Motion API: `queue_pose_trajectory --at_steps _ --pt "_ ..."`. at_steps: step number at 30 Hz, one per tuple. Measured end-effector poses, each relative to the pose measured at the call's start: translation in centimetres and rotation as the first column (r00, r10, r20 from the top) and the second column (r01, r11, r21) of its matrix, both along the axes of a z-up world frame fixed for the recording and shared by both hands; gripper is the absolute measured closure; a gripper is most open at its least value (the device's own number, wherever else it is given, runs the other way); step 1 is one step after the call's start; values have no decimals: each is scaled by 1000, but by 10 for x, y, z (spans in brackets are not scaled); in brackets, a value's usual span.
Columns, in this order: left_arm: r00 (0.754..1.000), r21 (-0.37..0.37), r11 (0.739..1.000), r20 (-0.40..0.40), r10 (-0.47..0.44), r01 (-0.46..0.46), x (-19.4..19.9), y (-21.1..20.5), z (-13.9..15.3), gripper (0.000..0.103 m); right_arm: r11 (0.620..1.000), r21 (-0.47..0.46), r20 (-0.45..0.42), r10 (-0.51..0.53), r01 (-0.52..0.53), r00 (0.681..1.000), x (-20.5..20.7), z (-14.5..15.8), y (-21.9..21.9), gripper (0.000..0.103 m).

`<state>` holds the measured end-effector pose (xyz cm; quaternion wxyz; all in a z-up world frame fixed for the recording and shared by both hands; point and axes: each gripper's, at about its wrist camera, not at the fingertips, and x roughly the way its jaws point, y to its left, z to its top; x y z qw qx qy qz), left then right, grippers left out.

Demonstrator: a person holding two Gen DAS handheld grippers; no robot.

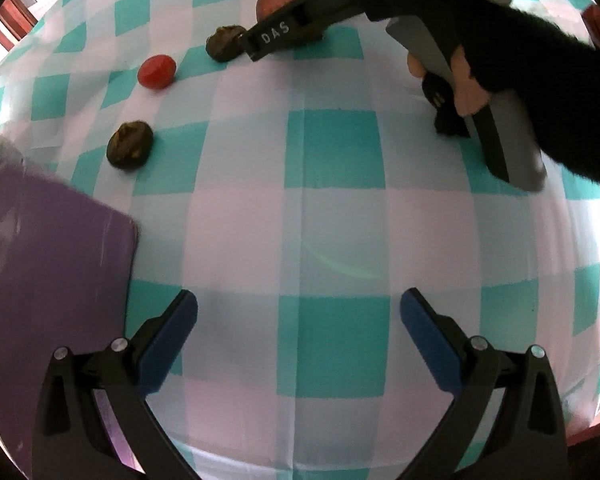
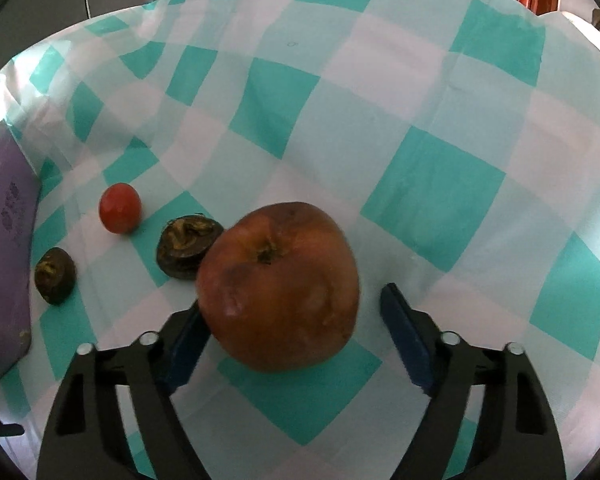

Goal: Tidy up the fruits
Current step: 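Grasp the large brown apple with the right tool, then grasp the dark kiwi with the left tool while the right tool holds the apple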

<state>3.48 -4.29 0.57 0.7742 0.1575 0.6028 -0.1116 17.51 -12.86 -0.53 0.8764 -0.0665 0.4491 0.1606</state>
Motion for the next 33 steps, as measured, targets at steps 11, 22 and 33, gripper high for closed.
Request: queue_pose_trajectory --at_steps 11,22,33 --pt "969 115 992 235 -81 55 75 -14 27 8 999 35 -12 15 -15 1000 6 4 -4 33" --pt "986 336 933 146 84 -129 147 4 16 8 999 53 -17 15 -14 1000 9 2 -3 33" --pt "986 89 986 -80 148 -141 155 20 -1 2 998 69 -5 -12 13 1000 1 5 -16 40"
